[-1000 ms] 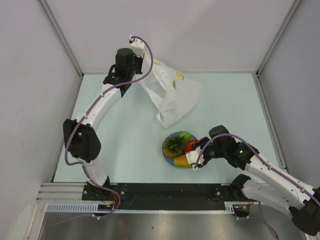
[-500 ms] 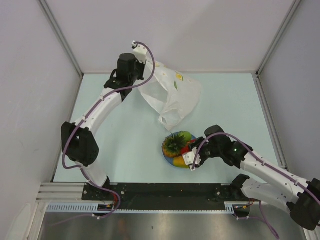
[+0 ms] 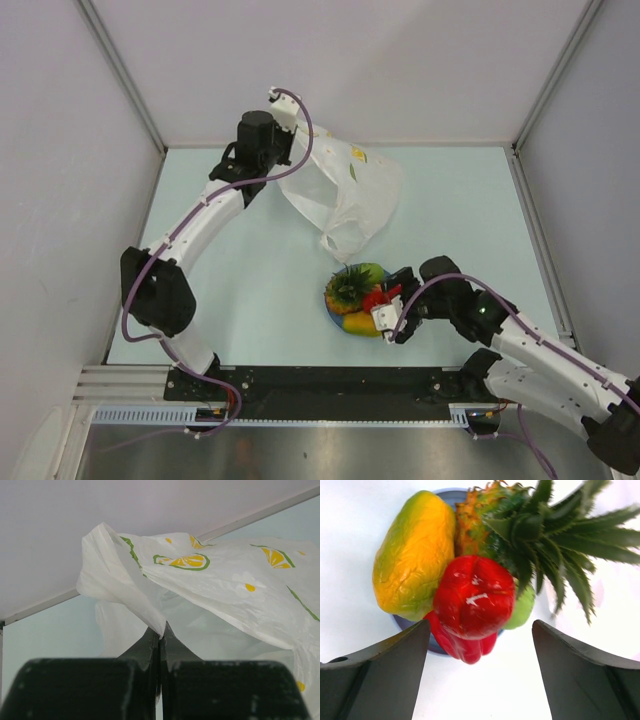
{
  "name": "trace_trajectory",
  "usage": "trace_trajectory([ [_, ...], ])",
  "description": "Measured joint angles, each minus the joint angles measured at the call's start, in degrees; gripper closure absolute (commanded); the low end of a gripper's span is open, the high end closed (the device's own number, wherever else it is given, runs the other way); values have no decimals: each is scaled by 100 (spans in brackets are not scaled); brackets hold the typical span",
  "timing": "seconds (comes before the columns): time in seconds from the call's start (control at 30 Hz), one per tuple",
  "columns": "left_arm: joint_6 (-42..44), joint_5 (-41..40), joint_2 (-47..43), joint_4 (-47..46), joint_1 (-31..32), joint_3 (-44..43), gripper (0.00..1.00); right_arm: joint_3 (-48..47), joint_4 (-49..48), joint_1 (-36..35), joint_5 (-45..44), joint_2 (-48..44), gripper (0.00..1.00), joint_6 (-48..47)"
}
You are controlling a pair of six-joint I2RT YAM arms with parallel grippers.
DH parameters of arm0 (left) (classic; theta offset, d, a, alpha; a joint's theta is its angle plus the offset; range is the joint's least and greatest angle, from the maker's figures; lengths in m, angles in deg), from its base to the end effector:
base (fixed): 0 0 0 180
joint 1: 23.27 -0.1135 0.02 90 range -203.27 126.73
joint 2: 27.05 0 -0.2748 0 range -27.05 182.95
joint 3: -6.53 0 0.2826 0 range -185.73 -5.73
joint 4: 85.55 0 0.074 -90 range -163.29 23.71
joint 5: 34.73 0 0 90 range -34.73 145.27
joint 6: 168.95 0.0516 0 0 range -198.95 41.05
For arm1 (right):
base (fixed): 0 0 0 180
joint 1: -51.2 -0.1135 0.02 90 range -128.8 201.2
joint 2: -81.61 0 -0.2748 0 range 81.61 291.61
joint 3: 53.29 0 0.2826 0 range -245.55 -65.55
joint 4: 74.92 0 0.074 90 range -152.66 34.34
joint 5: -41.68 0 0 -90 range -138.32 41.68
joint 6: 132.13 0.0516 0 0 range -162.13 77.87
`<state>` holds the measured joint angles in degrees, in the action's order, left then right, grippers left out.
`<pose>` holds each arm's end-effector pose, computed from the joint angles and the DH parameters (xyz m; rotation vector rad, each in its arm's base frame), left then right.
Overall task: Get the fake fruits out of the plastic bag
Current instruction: Adjust the plastic bag at the center of the board, then reset both arms
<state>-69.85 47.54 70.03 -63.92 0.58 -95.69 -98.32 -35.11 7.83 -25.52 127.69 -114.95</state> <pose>0.4192 -0.1778 0.3760 0.4361 1.8043 -0.0535 0.1345 0.1545 0.2267 -1.9877 0.9970 0.1745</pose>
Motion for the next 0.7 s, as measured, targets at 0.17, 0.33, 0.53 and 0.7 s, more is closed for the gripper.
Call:
trace_trajectory([
  [0.17,0,42,7,33,2,-24,100,4,87,162,-354,-485,10,197],
  [0.33,153,9,175,83,-70,-332,100,7,140,1241,-658,-909,1,741],
  [0.53,363,-238,365,92,-549,-981,98,-120,-741,2463,-1567,37,0,2481],
  [0.7,407,-542,258,-13,-962,-946,62,-723,-977,3056,-2170,1397,0,4022],
])
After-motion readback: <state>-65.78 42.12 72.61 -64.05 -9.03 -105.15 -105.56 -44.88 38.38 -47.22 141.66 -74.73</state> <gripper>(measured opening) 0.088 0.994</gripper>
